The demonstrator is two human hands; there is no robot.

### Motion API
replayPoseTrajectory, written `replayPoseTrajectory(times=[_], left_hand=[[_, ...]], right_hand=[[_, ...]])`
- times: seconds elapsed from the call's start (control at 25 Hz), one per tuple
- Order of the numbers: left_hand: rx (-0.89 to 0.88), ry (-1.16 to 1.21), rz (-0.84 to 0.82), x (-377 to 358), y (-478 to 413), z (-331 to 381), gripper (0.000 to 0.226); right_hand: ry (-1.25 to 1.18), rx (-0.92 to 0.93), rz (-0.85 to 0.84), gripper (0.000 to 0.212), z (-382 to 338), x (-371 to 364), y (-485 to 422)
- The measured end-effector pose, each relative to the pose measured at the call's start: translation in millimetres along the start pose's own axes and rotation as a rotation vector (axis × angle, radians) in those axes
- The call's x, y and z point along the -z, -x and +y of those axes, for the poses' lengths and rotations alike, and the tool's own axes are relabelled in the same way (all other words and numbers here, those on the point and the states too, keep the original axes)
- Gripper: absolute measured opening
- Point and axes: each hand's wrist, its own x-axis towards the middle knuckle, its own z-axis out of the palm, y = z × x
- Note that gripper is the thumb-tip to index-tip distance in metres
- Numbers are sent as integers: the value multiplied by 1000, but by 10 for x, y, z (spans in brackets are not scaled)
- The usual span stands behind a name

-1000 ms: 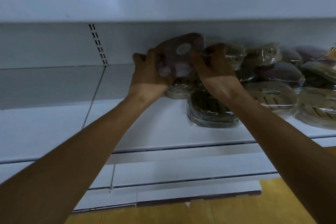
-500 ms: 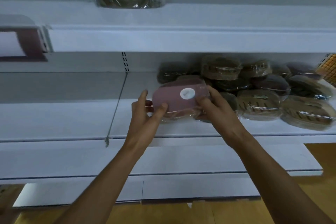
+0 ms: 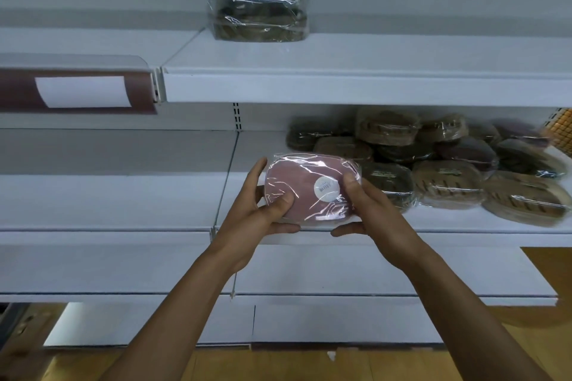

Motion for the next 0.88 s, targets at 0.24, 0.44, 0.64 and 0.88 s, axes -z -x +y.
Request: replayPoseTrajectory(times=[0.24,0.44,0.64,0.88], left_hand=[[-31,41,-67,107,25,55,67],[-3,135,-41,40,37,197,42],[89,53,-1,102,48,292,49],[-31,-225,17,265,195,363,80]], right_hand=[[-225,-260,-96,66,-155,-52,-34],[-215,-216,-91,54,-208,-163,-69],[-197,6,-14,36,-247,-270,-96],[-49,131,-48,47,-338,-359,33]])
